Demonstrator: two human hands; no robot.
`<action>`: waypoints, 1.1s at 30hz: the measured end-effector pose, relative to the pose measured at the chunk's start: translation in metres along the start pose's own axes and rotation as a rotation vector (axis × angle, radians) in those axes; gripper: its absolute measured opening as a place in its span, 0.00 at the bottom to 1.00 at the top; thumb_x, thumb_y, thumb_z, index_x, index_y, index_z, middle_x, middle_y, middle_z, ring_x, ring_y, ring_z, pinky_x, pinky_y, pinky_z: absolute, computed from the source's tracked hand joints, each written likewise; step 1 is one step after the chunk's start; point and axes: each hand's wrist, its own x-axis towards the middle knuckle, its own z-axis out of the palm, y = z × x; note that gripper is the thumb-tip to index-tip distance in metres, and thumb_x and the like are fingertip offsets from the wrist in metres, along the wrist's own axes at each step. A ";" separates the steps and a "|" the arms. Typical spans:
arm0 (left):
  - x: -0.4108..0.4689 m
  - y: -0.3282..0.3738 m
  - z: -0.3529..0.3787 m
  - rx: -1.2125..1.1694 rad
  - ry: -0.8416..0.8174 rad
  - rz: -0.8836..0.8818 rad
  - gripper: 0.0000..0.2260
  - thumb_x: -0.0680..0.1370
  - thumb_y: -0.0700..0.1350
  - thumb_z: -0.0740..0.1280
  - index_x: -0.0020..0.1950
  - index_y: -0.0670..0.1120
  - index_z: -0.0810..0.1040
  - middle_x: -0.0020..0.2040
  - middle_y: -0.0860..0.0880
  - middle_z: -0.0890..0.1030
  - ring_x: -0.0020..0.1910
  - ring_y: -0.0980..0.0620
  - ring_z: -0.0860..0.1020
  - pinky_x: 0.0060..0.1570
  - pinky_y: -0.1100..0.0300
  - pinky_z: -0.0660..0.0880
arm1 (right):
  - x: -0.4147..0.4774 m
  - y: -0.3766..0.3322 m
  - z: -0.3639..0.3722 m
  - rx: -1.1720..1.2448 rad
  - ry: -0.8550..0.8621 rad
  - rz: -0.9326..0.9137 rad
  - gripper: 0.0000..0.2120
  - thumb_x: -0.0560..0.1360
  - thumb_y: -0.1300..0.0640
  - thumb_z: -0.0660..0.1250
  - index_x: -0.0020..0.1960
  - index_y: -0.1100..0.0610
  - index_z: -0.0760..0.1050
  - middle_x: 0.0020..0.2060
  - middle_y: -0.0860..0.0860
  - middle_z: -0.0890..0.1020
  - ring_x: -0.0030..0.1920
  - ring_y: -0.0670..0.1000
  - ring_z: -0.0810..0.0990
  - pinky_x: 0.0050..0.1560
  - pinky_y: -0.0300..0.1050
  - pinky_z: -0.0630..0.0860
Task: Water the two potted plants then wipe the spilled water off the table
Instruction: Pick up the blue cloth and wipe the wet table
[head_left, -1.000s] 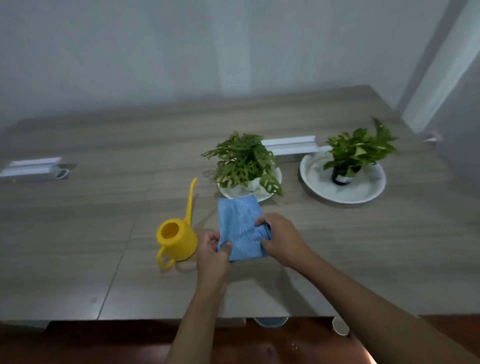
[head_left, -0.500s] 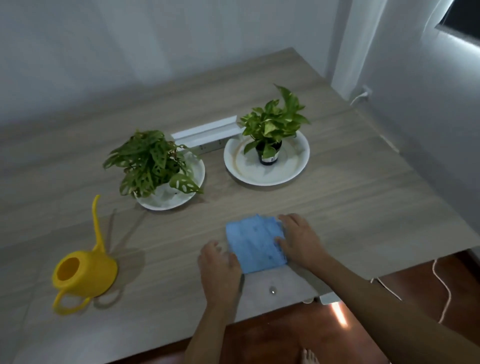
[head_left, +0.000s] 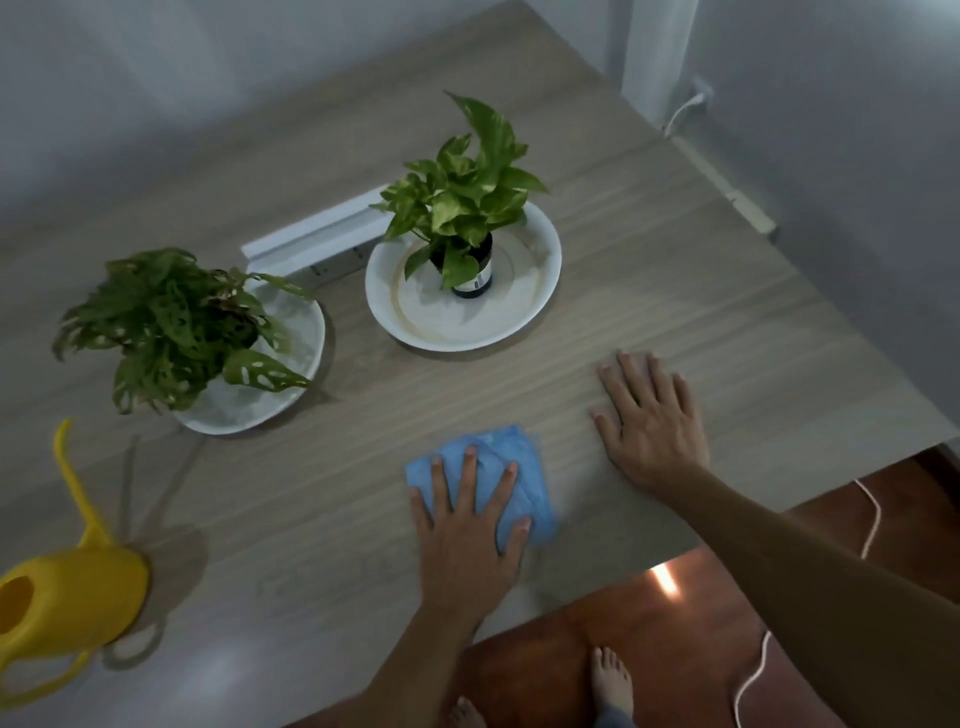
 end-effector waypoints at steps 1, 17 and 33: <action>0.004 0.019 0.001 -0.014 0.003 0.023 0.27 0.79 0.67 0.51 0.77 0.64 0.55 0.82 0.50 0.51 0.80 0.39 0.45 0.73 0.33 0.46 | 0.000 0.000 0.001 0.001 0.006 0.006 0.29 0.79 0.39 0.50 0.77 0.48 0.59 0.78 0.50 0.60 0.77 0.57 0.55 0.74 0.61 0.55; -0.059 0.026 0.007 -0.042 -0.010 -0.015 0.24 0.81 0.61 0.50 0.78 0.62 0.57 0.81 0.47 0.54 0.79 0.36 0.50 0.71 0.31 0.54 | 0.004 0.003 0.003 0.050 0.038 -0.008 0.27 0.79 0.42 0.49 0.75 0.49 0.64 0.77 0.49 0.62 0.76 0.59 0.57 0.71 0.60 0.57; -0.030 0.057 0.011 -0.088 0.008 -0.097 0.29 0.78 0.65 0.52 0.78 0.59 0.58 0.81 0.44 0.51 0.79 0.38 0.45 0.72 0.30 0.48 | 0.002 0.016 0.006 -0.044 0.004 -0.055 0.33 0.77 0.33 0.49 0.77 0.47 0.58 0.78 0.49 0.57 0.78 0.56 0.53 0.74 0.60 0.54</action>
